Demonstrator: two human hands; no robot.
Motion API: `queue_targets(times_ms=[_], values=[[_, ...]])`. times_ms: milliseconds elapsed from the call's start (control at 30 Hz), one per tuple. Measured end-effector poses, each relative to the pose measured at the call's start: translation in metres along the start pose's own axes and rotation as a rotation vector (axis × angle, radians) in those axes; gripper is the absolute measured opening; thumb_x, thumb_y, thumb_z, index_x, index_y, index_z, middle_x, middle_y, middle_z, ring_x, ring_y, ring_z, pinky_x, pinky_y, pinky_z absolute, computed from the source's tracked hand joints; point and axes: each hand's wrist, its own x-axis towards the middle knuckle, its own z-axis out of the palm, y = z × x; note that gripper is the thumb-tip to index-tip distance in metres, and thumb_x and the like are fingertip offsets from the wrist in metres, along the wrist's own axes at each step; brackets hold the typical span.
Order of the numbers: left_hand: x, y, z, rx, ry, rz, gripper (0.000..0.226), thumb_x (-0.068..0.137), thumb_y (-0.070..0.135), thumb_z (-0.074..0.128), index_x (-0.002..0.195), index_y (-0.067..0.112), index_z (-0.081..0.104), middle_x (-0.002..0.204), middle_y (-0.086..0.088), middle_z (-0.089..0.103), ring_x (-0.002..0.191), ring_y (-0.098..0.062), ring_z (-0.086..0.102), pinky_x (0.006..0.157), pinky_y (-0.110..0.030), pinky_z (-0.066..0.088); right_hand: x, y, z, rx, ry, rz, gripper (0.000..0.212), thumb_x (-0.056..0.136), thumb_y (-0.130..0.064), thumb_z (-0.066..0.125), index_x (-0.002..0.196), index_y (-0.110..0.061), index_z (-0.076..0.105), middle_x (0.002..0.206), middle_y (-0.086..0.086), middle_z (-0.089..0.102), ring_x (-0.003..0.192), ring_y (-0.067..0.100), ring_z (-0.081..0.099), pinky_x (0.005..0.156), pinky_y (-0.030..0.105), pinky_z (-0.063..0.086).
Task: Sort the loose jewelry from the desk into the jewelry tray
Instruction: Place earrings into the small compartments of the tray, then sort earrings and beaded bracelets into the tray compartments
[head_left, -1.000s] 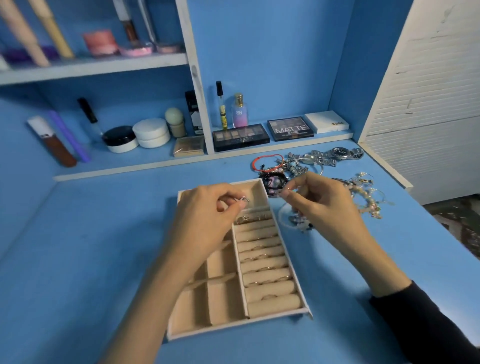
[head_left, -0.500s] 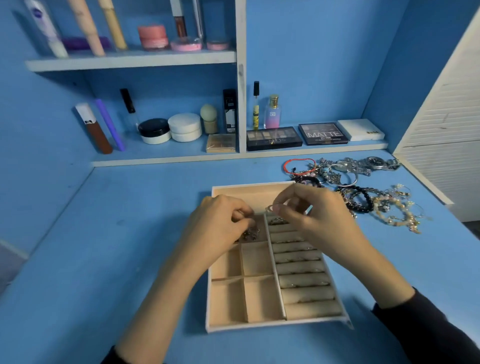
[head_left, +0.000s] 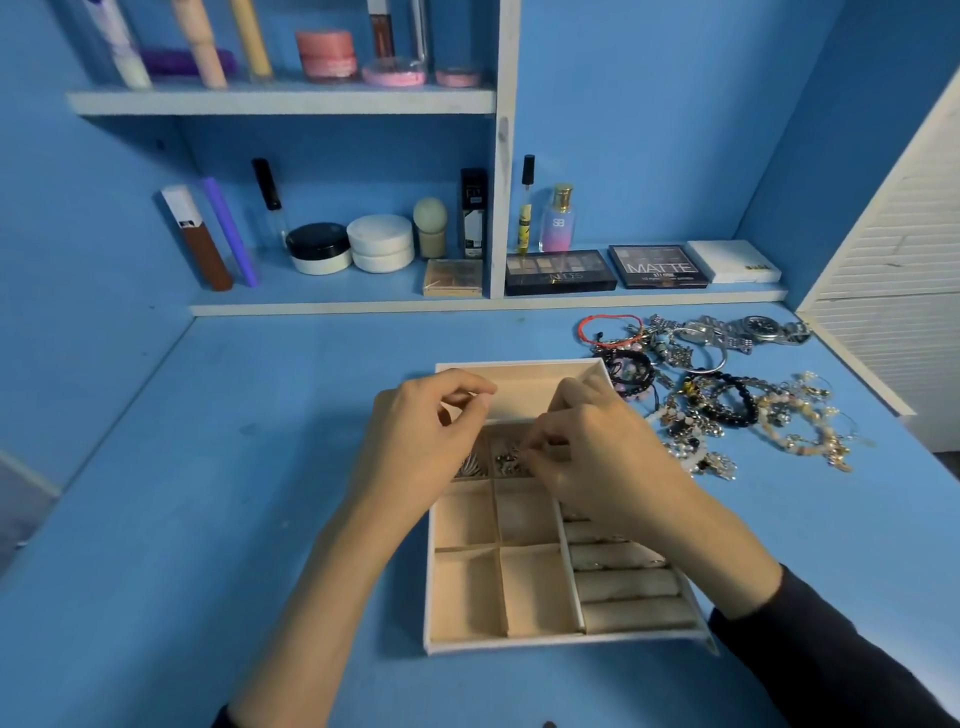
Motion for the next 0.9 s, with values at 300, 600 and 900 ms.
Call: queue_targets(times_ms=[300,600,900], values=[[-0.003,0.017,0.014,-0.023,-0.072,0.082,0.012,0.084,0.020,0.062,0.086,0.028,0.072,0.076,0.022,0.063,0.072,-0.005,0.055,0.061,-0.009,0.041,-0.013,0.013,-0.011,0.058,0.180,0.004,0.020,0.074,-0.026,0.057,0.083,-0.016,0.072,0.072,-0.005,0.044,0.073,0.015,0.045,0.058,0.031,0.040],[-0.003,0.053,0.051,0.019,-0.238,0.179,0.013,0.085,0.027,0.060,0.093,0.031,0.070,0.076,0.021,0.061,0.069,0.003,0.054,0.062,-0.008,0.041,-0.046,0.079,-0.053,0.113,0.197,0.251,0.011,0.081,-0.011,0.065,0.083,-0.020,0.071,0.079,0.002,0.063,0.071,0.007,0.054,0.064,0.015,0.038],[0.001,0.076,0.092,0.067,-0.361,0.232,0.014,0.086,0.026,0.057,0.093,0.032,0.069,0.081,0.019,0.063,0.074,-0.001,0.057,0.070,-0.023,0.047,-0.070,0.106,-0.063,0.062,0.036,0.314,0.021,0.079,-0.026,0.071,0.098,-0.018,0.071,0.081,0.001,0.060,0.075,0.016,0.057,0.069,0.022,0.041]])
